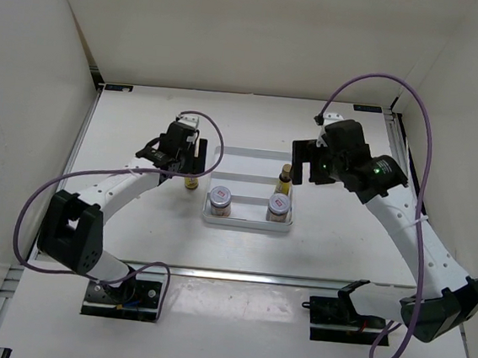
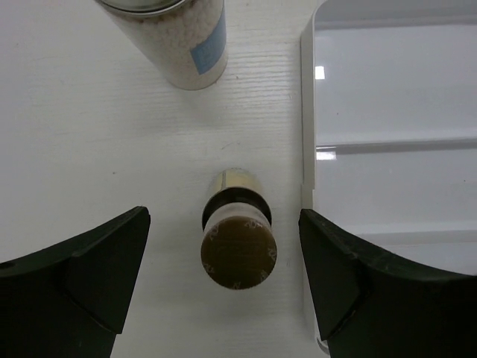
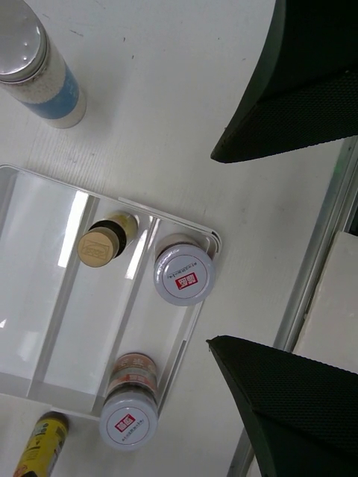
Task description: Organize the condiment bottles
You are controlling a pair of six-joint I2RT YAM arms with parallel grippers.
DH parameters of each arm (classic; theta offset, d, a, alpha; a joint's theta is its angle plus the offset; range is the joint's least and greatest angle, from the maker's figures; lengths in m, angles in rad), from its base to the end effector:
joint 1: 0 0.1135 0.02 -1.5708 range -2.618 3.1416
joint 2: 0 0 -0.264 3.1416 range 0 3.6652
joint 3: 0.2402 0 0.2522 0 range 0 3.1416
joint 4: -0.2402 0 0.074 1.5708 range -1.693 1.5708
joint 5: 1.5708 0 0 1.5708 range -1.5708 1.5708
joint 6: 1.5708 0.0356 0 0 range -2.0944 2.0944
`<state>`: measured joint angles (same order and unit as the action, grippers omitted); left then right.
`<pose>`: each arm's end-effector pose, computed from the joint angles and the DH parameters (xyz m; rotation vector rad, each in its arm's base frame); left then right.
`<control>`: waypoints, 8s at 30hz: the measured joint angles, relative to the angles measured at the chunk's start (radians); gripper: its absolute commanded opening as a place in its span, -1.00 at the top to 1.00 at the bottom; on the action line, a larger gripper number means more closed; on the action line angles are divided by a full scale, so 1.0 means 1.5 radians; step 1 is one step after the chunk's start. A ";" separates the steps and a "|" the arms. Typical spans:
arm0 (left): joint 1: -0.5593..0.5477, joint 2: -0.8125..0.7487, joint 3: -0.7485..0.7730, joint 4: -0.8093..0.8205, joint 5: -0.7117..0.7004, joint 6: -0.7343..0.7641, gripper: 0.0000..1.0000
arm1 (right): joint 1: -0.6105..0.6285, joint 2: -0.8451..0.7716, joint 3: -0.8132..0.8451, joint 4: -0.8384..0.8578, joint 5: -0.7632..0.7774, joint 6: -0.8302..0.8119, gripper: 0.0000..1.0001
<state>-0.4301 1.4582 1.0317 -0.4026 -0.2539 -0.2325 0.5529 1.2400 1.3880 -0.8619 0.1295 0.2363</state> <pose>0.2868 -0.1217 0.2491 0.1164 2.3627 -0.0137 0.2154 0.1275 0.3871 -0.2941 2.2726 0.2651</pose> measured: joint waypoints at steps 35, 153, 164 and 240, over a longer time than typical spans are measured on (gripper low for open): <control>-0.014 -0.006 0.205 -0.041 0.146 -0.010 0.50 | 0.000 -0.015 -0.039 -0.008 -0.004 0.017 -1.00; 0.042 -0.477 -0.193 0.085 -0.254 0.075 -1.00 | -0.067 0.502 0.294 0.052 -0.062 -0.026 0.59; 0.031 -0.464 -0.200 0.094 -0.249 0.075 -1.00 | -0.067 0.521 0.300 0.076 -0.038 -0.020 -1.00; -0.029 0.333 0.468 -0.164 0.215 0.051 0.12 | -0.063 -0.141 -0.056 0.064 -0.114 0.035 -1.00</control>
<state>-0.4740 1.9583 1.7340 -0.6483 0.0685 -0.1555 0.4587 1.0283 1.3041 -0.7654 -0.0414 0.2886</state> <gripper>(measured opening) 0.708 0.998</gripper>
